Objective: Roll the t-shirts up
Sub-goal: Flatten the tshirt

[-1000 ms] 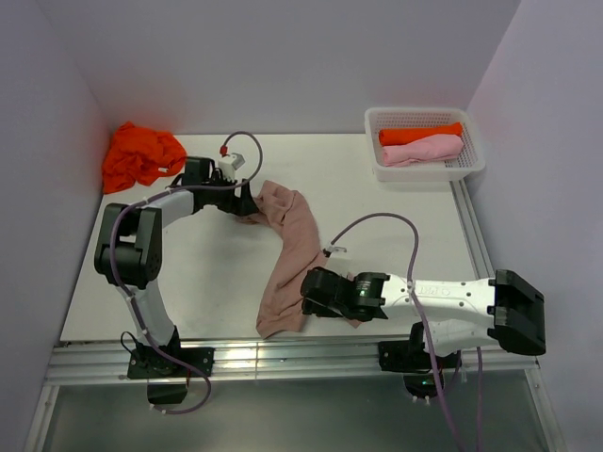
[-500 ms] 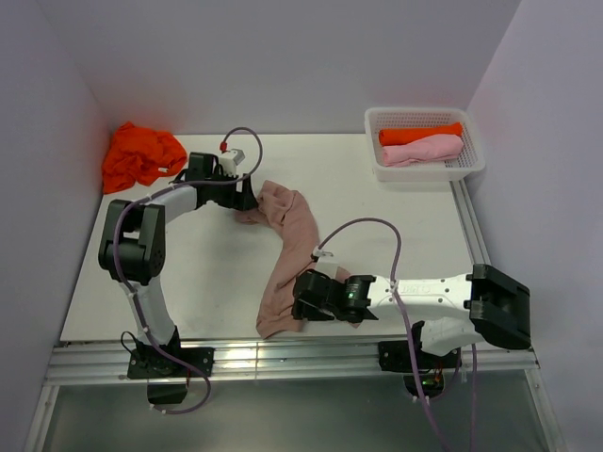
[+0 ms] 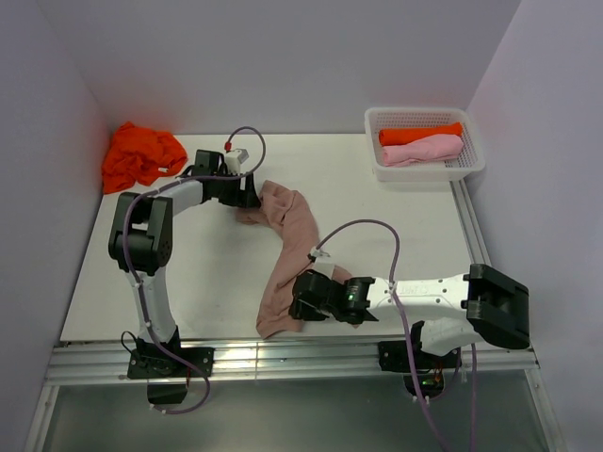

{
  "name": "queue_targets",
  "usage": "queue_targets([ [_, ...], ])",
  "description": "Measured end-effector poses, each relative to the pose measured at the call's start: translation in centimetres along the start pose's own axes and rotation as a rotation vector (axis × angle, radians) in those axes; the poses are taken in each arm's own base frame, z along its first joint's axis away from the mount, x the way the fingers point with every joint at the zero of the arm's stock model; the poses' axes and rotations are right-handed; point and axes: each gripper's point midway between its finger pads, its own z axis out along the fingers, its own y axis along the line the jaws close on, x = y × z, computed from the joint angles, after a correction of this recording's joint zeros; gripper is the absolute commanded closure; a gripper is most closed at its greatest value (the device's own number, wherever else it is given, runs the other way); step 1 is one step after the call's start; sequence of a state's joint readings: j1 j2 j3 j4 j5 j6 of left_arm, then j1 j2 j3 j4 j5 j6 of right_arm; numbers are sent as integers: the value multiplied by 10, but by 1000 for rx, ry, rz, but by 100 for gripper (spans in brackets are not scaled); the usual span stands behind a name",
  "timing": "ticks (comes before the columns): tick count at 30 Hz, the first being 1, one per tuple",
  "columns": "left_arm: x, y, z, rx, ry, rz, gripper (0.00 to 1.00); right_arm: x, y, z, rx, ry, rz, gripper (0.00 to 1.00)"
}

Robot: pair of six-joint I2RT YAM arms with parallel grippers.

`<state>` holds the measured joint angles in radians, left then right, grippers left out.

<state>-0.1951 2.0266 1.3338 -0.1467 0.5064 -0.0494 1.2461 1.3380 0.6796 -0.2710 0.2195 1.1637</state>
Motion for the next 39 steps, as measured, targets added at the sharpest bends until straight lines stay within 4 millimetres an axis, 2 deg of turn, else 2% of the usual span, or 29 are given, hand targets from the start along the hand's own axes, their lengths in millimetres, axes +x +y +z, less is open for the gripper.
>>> queue_targets([
  [2, 0, 0, 2, 1, 7, -4, 37, 2, -4, 2, 1, 0, 6, 68],
  [3, 0, 0, 3, 1, 10, -5, 49, 3, -6, 3, 4, 1, 8, 76],
  [5, -1, 1, 3, 1, 14, -9, 62, 5, -11, 5, 15, 1, 12, 82],
  [6, 0, 0, 3, 1, 18, -9, 75, 4, -12, 5, 18, -3, 16, 87],
  [8, 0, 0, 3, 1, 23, -7, 87, 1, -11, 4, 19, -18, 22, 92],
  [9, 1, 0, 2, 0, 27, -8, 98, 0, -11, 4, 18, -24, 24, 94],
  [13, 3, 0, -1, -7, 39, -7, 100, -15, -9, -11, 7, -83, 47, 99],
  [17, -6, -1, -17, -17, 26, -10, 100, -44, 0, -44, -23, -185, 83, 100],
  [19, -16, 2, -33, -29, 1, 0, 100, -62, 7, -66, -46, -246, 104, 100],
  [22, -36, 12, -67, -58, -57, 10, 100, -94, 19, -106, -75, -347, 140, 100],
  [27, -67, 33, -140, -141, -173, 38, 100, -149, 31, -178, -99, -525, 191, 100],
  [29, -77, 35, -168, -173, -220, 62, 100, -168, 34, -205, -94, -586, 198, 100],
  [31, -87, 32, -197, -204, -270, 97, 100, -185, 37, -231, -88, -641, 202, 100],
  [34, -99, 15, -242, -241, -350, 172, 100, -208, 41, -267, -84, -716, 209, 100],
  [39, -109, -17, -300, -282, -454, 287, 100, -230, 38, -310, -82, -805, 209, 100],
])
